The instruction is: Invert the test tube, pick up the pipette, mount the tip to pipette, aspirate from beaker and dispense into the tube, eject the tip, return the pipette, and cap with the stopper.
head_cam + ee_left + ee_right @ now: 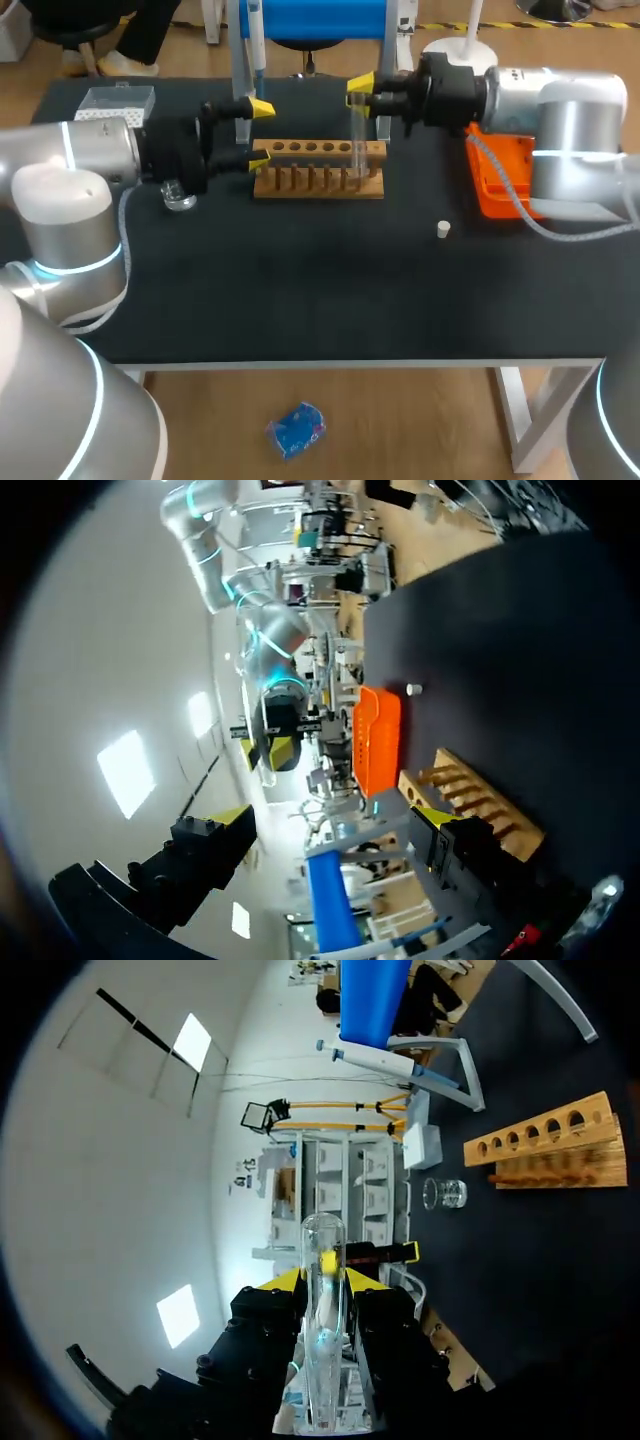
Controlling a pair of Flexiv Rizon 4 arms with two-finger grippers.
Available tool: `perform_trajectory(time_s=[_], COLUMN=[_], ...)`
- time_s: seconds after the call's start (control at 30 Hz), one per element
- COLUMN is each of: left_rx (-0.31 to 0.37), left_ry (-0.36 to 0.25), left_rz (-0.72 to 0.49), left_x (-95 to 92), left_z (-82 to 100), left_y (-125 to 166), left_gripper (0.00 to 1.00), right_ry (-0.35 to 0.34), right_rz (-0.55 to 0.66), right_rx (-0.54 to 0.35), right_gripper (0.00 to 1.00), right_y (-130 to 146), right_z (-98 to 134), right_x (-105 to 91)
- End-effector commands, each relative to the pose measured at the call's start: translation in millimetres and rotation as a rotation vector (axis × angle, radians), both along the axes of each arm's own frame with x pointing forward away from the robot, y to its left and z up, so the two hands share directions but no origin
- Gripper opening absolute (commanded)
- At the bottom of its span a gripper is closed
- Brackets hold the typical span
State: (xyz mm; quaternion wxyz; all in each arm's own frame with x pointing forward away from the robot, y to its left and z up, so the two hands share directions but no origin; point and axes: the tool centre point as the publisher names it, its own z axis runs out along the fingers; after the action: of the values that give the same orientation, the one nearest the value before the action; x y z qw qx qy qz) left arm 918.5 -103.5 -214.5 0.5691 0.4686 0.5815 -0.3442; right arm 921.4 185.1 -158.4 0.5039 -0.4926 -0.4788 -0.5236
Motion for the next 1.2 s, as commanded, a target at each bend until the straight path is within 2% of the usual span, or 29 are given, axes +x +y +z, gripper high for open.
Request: perform_trajectory(time_s=[0.03, 0.13, 0.2, 0.37, 0.43, 0.5, 0.6, 0.77, 1.2], left_rx=[0.005, 0.032, 0.001, -0.019, -0.043, -0.038, -0.046, -0.04, -0.067], left_ry=[-0.122, -0.133, -0.095, -0.012, -0.004, -0.025, -0.026, -0.01, 0.014], left_rz=[0.001, 0.022, 0.008, -0.039, -0.051, -0.07, -0.105, -0.156, -0.219], left_x=[-2.2, -4.9, -8.6, -16.5, -21.5, -27.2, -34.1, -41.8, -43.3], left_z=[-3.4, -3.0, -0.1, 10.0, 15.5, 19.9, 23.8, 18.5, 14.6], left_y=[-1, -2, -6, -18, -25, -32, -44, -66, -92], left_gripper=[1.0, 1.0, 1.0, 1.0, 1.0, 1.0, 1.0, 1.0, 1.0], right_ry=[0.0, 0.003, 0.005, -0.005, -0.01, -0.022, -0.019, -0.02, -0.027], right_rz=[0.0, 0.002, -0.007, -0.02, -0.023, -0.028, -0.029, -0.026, -0.006], right_rx=[-0.005, -0.009, 0.007, 0.018, 0.027, 0.039, 0.041, 0.046, 0.068], right_gripper=[0.0, 0.0, 0.0, 0.0, 0.0, 0.0, 0.0, 0.0, 0.0], right_y=[-1, 1, 1, 2, 1, 0, 0, 4, 24], right_z=[1, -9, -17, -32, -33, -34, -36, -39, -47], right_x=[-0.4, 3.0, 6.7, 13.7, 16.5, 19.9, 24.0, 32.9, 42.4])
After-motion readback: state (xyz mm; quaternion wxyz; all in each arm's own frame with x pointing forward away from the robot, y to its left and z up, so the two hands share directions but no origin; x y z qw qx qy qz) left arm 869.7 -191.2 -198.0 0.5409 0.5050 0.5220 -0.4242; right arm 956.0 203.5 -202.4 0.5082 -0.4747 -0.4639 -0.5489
